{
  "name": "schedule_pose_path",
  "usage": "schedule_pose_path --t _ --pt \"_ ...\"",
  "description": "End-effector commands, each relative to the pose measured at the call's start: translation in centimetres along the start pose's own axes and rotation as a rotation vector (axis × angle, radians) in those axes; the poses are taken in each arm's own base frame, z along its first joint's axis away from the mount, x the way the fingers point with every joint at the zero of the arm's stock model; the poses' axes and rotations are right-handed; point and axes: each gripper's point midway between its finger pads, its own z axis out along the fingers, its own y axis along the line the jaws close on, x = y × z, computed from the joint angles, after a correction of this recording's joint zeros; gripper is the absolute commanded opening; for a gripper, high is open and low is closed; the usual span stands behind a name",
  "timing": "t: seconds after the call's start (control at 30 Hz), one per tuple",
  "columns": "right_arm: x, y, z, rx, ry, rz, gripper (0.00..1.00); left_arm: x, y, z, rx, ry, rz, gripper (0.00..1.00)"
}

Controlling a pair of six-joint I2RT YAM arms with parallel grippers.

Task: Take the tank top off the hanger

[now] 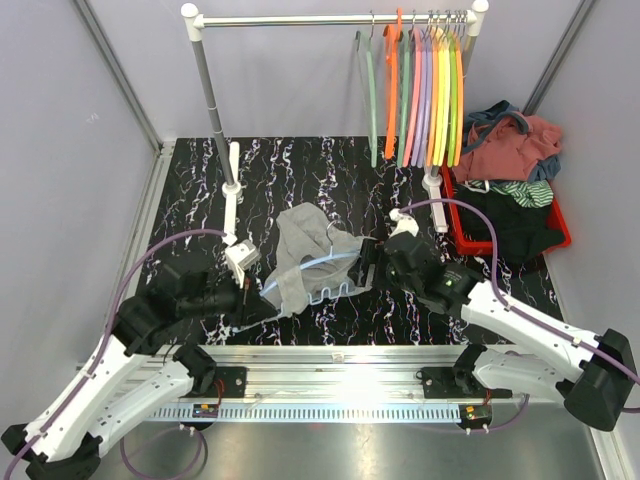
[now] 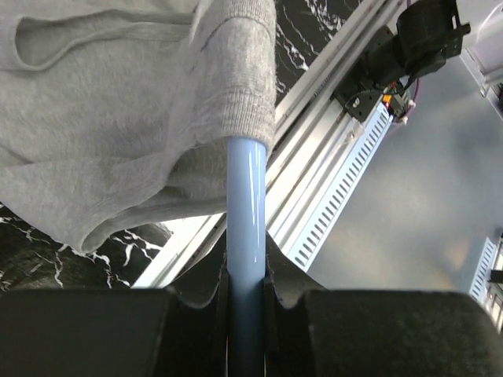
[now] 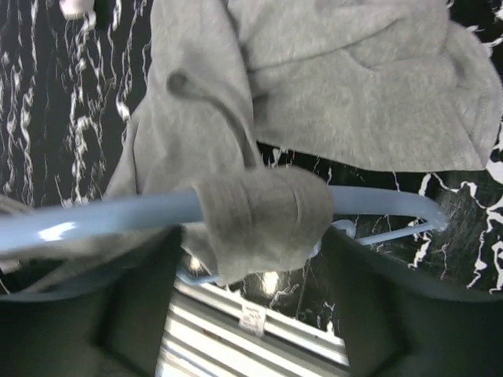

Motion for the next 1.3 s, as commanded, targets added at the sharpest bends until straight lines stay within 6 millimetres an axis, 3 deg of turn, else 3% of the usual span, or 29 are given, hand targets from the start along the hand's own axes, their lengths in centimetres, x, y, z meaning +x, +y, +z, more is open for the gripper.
schedule_pose_path --t 0.0,0.07,0.13,0.17,0.3,0.4,0.5,0.6,0.8,1.03,1.2,1.27 --pt "-3.4 0.1 0.2 0.051 -0.174 0.11 0.7 -1.6 -1.9 -0.2 0.097 -0.063 0.034 0.0" --pt "-3.6 -0.6 0.1 0.087 -0.19 0.122 0.56 -1.8 -1.9 -0.5 0.081 -0.075 0.043 0.0" --pt "-3.5 -1.3 -0.2 0.122 -0.188 0.137 0.31 -2.2 -1.5 -1.0 0.045 -0.093 0.048 0.0" --pt "-3.7 -1.6 -0.6 0.137 -0.204 0.147 0.24 -2.3 -1.2 -1.0 0.025 -0.092 0.044 0.0" --pt "-3.8 -2.9 -2.1 0.188 -0.221 0.187 0.14 -3.4 0.6 -1.8 -0.106 -0.123 0.041 0.0" --pt "-3.6 -5.8 -3.7 0.312 -0.263 0.245 0.0 -4.6 1.4 -2.7 -0.184 -0.162 0.061 0.0" --pt "-3.0 -9.2 -4.8 0.444 -0.309 0.268 0.0 -5.8 0.6 -3.4 -0.166 -0.188 0.079 0.0" --pt "-2.5 -9.9 -4.2 0.467 -0.3 0.268 0.01 -6.5 -1.0 -3.5 -0.098 -0.191 0.095 0.0" --pt "-2.8 -10.8 -2.0 0.495 -0.307 0.282 0.0 -6.0 -4.4 -4.1 0.076 -0.119 0.129 0.0" --pt "-3.6 -14.4 -2.6 0.565 -0.32 0.325 0.0 -5.8 -4.9 -6.0 0.054 -0.13 0.156 0.0" --pt "-2.3 -13.9 -1.4 0.473 -0.261 0.313 0.0 -7.8 -4.6 -7.1 -0.002 -0.271 0.165 0.0" --pt "-2.1 -12.1 -0.2 0.363 -0.234 0.316 0.0 -8.4 -4.6 -7.2 -0.005 -0.31 0.159 0.0"
